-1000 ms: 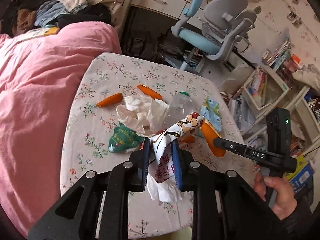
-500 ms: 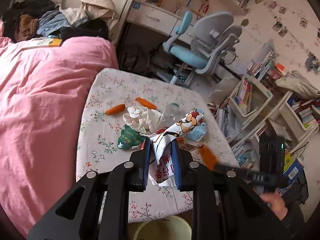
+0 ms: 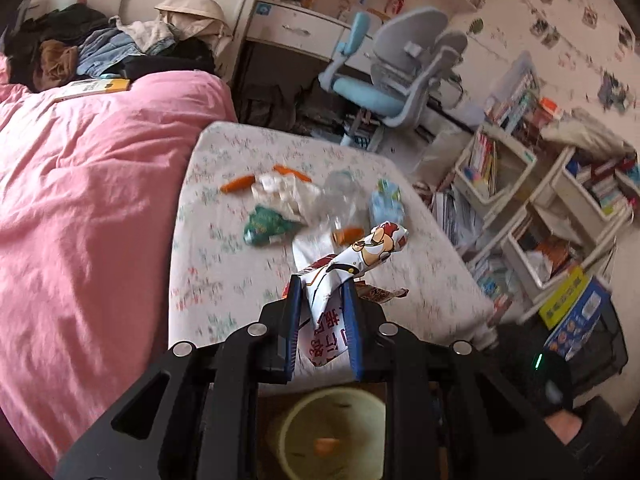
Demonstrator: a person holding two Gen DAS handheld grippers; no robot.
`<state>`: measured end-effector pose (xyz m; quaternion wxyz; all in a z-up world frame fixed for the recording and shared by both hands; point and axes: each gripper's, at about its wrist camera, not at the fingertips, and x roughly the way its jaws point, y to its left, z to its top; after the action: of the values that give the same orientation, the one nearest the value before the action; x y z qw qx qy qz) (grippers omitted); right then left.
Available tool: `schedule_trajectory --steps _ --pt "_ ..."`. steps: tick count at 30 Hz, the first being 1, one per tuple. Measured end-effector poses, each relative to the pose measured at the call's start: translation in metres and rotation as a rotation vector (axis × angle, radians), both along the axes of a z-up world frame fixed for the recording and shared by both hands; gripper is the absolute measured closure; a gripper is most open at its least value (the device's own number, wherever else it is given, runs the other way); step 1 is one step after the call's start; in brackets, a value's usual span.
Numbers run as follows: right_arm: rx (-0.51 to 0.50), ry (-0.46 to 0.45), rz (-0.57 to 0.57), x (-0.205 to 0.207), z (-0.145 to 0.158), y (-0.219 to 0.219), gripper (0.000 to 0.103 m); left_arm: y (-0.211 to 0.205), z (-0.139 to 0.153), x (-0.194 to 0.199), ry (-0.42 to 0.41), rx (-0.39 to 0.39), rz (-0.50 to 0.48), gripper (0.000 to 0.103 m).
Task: Collect trash
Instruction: 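Carry both held items over the yellow wastebasket and open both tools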
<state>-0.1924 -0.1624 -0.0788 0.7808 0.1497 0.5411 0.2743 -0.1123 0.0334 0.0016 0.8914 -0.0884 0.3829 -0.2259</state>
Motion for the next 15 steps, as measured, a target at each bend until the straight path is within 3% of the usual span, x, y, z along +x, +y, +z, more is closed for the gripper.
schedule_trajectory --steps 1,3,8,15 --pt "0.001 -0.031 -0.037 0.001 0.005 -0.006 0.061 -0.003 -0.002 -0.007 -0.001 0.013 -0.009 0.083" --pt "0.015 -0.087 -0.09 0.002 0.014 -0.017 0.057 -0.008 -0.004 -0.018 0.001 0.019 -0.029 0.083" --pt "0.027 -0.212 -0.196 -0.001 0.032 -0.034 0.053 -0.024 -0.013 -0.045 0.021 0.055 -0.084 0.083" --pt "0.061 -0.264 -0.323 0.001 0.038 -0.052 0.051 -0.058 -0.039 -0.076 0.101 0.178 -0.223 0.083"
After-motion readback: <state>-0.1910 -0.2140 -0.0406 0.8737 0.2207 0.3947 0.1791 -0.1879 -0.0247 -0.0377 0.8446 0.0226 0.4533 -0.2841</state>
